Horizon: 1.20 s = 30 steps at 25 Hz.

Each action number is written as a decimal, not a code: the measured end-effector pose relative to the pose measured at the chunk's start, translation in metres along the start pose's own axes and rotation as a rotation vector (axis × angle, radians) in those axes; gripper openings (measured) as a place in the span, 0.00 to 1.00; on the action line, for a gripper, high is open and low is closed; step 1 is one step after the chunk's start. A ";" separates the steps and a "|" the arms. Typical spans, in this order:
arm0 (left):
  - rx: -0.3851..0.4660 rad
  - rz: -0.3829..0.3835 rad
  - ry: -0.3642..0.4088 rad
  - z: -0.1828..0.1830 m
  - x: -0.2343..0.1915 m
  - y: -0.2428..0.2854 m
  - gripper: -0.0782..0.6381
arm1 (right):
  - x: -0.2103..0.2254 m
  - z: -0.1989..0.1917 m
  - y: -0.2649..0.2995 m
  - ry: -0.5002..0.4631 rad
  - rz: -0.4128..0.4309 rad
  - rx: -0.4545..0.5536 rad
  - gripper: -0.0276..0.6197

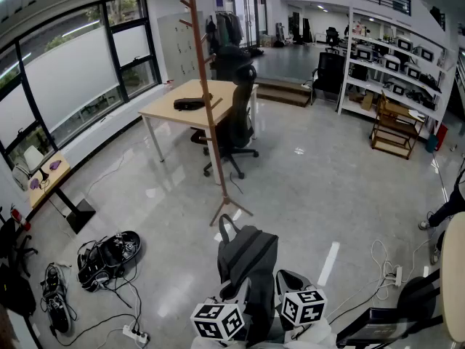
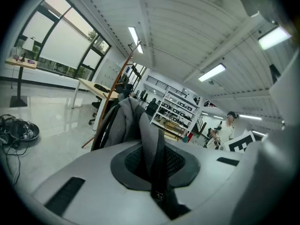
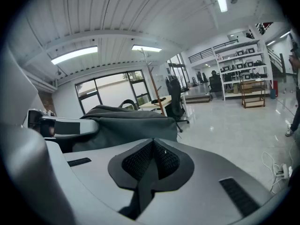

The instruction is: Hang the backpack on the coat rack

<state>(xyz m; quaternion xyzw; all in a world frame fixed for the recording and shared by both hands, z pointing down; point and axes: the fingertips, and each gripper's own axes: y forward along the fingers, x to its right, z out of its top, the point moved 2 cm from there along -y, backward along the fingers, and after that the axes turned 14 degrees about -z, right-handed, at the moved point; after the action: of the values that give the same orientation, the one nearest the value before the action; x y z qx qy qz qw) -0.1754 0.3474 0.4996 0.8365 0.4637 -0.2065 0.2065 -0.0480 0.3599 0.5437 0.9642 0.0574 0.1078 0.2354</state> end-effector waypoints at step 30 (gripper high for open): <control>-0.004 0.052 -0.011 0.071 -0.084 0.133 0.14 | 0.030 0.088 0.158 -0.010 0.059 -0.021 0.06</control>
<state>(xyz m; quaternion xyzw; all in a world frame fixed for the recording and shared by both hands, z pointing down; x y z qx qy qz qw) -0.1121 0.1869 0.5066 0.8468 0.4409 -0.2047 0.2161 0.0116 0.1869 0.5468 0.9635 0.0266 0.1103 0.2426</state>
